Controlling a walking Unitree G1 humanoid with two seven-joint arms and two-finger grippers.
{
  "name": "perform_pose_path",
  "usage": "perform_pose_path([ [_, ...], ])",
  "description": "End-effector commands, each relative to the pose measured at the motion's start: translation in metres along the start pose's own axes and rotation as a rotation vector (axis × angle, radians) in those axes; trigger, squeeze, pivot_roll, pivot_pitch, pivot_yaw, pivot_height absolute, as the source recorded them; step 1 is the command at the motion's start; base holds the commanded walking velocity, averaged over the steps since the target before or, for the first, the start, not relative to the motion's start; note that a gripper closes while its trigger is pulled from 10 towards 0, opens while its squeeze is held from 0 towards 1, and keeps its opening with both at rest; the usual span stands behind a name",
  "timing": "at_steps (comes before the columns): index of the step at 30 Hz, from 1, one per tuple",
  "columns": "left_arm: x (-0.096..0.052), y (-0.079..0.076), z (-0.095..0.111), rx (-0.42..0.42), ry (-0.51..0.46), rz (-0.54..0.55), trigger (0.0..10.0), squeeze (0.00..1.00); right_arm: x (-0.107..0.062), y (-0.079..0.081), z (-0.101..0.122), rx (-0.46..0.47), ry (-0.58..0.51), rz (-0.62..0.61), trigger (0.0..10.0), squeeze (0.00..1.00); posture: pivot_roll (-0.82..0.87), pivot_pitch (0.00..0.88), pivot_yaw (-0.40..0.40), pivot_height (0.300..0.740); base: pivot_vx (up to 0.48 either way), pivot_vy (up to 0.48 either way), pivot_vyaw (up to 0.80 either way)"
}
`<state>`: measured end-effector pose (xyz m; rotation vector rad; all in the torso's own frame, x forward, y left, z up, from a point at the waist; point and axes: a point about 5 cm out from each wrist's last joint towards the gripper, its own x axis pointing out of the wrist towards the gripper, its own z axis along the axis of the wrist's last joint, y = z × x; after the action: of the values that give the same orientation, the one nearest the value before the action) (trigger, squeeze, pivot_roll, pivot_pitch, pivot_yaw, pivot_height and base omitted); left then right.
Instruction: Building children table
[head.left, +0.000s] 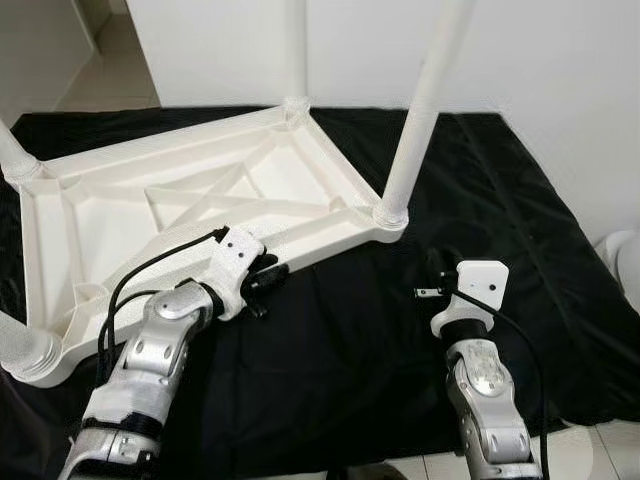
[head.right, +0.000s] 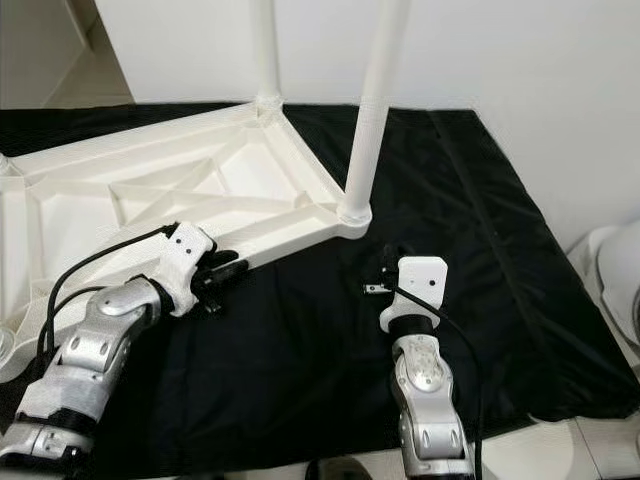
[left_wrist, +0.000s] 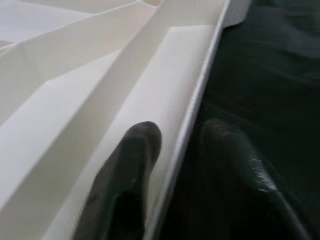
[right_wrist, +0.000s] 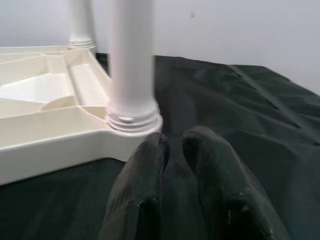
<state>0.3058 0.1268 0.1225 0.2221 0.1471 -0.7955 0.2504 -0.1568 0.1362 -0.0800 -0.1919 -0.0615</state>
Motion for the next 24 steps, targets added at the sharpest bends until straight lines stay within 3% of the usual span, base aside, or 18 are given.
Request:
perform_pose_path([
  [1,0.001,-0.012,-0.012,-0.036,0.043,-0.113,10.0,1.00,-0.001,0.001,-0.004,-0.010,0.019,0.007,10.0,0.00,-0.03,0.054,-0.008,0.740,0.000,0.000,0.00],
  [7,0.005,-0.024,-0.004,-0.015,0.000,-0.186,10.0,1.00,-0.002,0.001,-0.004,-0.009,0.021,0.001,10.0,0.00,-0.03,0.052,-0.002,0.740,0.000,0.000,0.00],
  [8,0.004,-0.027,-0.001,0.027,-0.016,-0.196,10.0,0.00,-0.003,0.001,-0.005,-0.009,0.022,-0.001,10.0,0.00,-0.03,0.049,0.001,0.740,0.000,0.000,0.00],
  [10,0.003,-0.027,0.006,0.079,-0.050,-0.195,10.0,0.00,-0.002,0.001,-0.005,-0.007,0.022,-0.003,10.0,0.00,-0.03,0.044,0.004,0.740,0.000,0.000,0.00],
  [15,-0.003,-0.022,0.018,0.047,-0.124,-0.199,10.0,0.00,-0.002,0.003,-0.006,-0.005,0.021,-0.002,10.0,0.00,-0.01,0.038,0.001,0.740,0.000,0.000,0.00],
  [18,-0.016,-0.018,0.037,0.083,-0.270,-0.181,10.0,0.00,0.000,0.006,-0.008,-0.002,0.023,0.010,10.0,0.00,0.00,0.031,-0.011,0.740,0.000,0.000,0.00],
  [20,-0.019,-0.017,0.040,0.105,-0.282,-0.184,10.0,0.00,0.000,0.006,-0.008,-0.002,0.023,0.013,10.0,0.00,0.00,0.031,-0.011,0.740,0.000,0.000,0.00],
  [24,-0.031,0.000,0.041,0.069,-0.279,-0.152,10.0,0.00,0.002,0.008,-0.009,0.002,0.026,0.031,10.0,0.00,0.03,0.026,-0.023,0.740,0.000,0.000,0.00],
])
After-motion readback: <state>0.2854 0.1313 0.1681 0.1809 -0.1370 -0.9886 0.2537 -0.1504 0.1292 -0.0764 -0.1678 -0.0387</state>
